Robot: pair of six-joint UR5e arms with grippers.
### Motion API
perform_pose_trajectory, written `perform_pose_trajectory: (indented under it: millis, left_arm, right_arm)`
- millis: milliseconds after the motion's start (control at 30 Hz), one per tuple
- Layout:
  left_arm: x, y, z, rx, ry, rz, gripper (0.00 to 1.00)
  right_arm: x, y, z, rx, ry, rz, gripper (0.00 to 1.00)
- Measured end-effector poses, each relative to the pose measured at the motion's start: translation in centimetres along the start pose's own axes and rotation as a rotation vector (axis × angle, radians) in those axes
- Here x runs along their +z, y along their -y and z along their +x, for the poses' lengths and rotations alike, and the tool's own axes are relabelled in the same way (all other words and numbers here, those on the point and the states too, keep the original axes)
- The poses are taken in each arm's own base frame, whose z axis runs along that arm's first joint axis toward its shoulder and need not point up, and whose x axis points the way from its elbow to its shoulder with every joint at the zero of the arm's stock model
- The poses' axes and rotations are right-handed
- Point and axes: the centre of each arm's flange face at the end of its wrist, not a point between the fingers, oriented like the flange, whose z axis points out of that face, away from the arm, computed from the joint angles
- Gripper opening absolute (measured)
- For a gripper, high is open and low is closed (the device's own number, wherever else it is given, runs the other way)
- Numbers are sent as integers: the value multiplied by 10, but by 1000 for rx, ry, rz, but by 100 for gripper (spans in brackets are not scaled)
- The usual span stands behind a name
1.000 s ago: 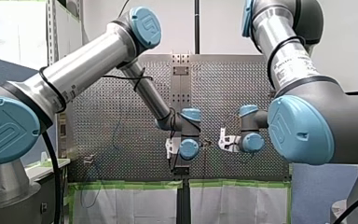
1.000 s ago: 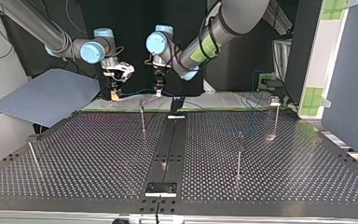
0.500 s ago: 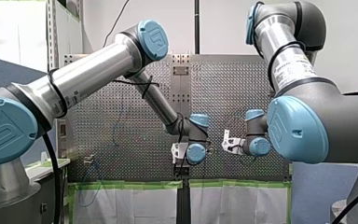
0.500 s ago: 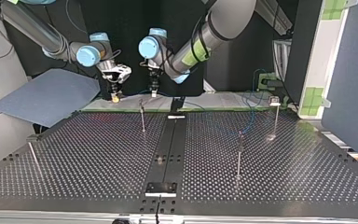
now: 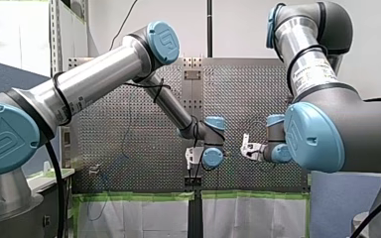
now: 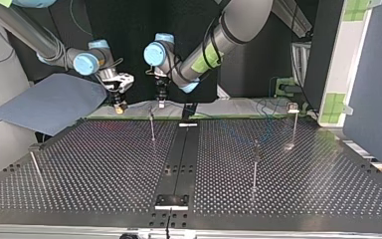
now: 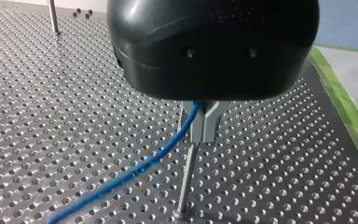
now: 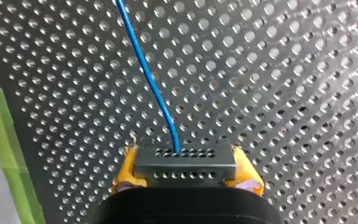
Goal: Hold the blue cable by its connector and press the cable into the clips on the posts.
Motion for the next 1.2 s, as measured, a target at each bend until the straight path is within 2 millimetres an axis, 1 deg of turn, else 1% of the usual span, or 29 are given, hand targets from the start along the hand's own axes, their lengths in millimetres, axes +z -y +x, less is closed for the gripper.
perform_pose_trajectory:
  millis: [133,300,567,900,1100,1200]
  left_arm:
    - [0,2,0,-1,-1,17,0]
    - [1,3,1,0,-6,47,0]
    - [7,1,0,-4,-14,72,0]
    - [22,2,-14,-12,-22,77,0]
    - [26,-2,-15,-14,-22,69,0]
    - [28,-5,-10,-12,-28,64,0]
  right_arm:
    - [3,-8,5,5,-8,-8,0]
    - [5,-12,9,3,-10,-11,0]
    - [11,-13,15,1,-14,-5,0]
    - [16,-13,21,-7,-18,2,0]
    - [16,-13,20,-11,-19,3,0]
    - [16,-13,20,-15,-20,3,0]
